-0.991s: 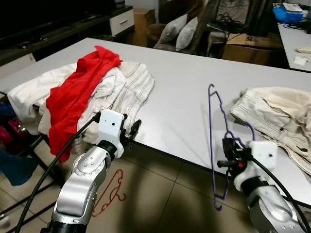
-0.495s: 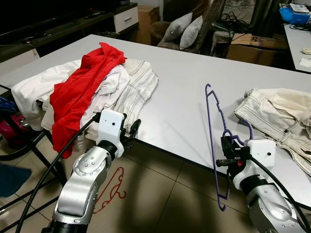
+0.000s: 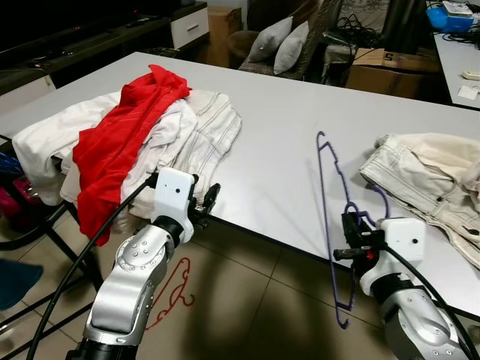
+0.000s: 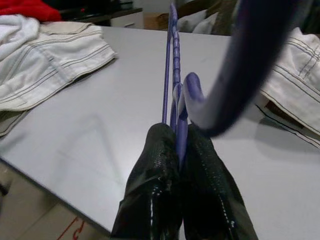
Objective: Hang hanger
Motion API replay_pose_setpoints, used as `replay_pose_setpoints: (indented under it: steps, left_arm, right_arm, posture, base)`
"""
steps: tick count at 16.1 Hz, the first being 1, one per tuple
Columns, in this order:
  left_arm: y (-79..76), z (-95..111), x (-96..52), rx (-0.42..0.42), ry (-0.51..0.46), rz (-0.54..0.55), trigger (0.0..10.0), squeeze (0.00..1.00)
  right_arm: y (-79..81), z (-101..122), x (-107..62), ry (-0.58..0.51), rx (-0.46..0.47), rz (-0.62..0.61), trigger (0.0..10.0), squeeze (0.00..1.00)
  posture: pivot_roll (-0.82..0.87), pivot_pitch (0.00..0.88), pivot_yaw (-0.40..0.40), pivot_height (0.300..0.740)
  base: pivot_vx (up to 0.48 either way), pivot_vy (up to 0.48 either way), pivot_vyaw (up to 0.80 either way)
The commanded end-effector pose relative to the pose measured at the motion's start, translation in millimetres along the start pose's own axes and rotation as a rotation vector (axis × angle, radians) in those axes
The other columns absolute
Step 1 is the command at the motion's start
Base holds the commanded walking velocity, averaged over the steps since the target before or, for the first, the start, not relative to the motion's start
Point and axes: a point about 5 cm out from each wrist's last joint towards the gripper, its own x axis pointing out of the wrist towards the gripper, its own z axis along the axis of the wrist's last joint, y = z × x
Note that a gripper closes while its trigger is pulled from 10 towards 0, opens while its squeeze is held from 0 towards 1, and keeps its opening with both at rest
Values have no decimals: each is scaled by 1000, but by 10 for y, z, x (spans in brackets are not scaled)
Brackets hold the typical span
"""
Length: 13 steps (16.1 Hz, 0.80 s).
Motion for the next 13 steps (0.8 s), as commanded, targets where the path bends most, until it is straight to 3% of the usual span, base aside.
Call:
replay_pose_setpoints:
  steps: [1, 13]
  left_arm:
    - [43, 46, 16, 23, -13, 12, 10000, 0]
    - [81, 60, 20, 44, -16, 20, 10000, 0]
  right_arm:
    - [0, 28, 15, -17, 16, -2, 10000, 0]
    - [32, 38, 21, -26, 80, 6, 10000, 0]
  posture:
    - [-82, 0, 61, 740]
    - [-76, 0, 62, 740]
  base:
    - [0, 364, 0]
    - [0, 361, 0]
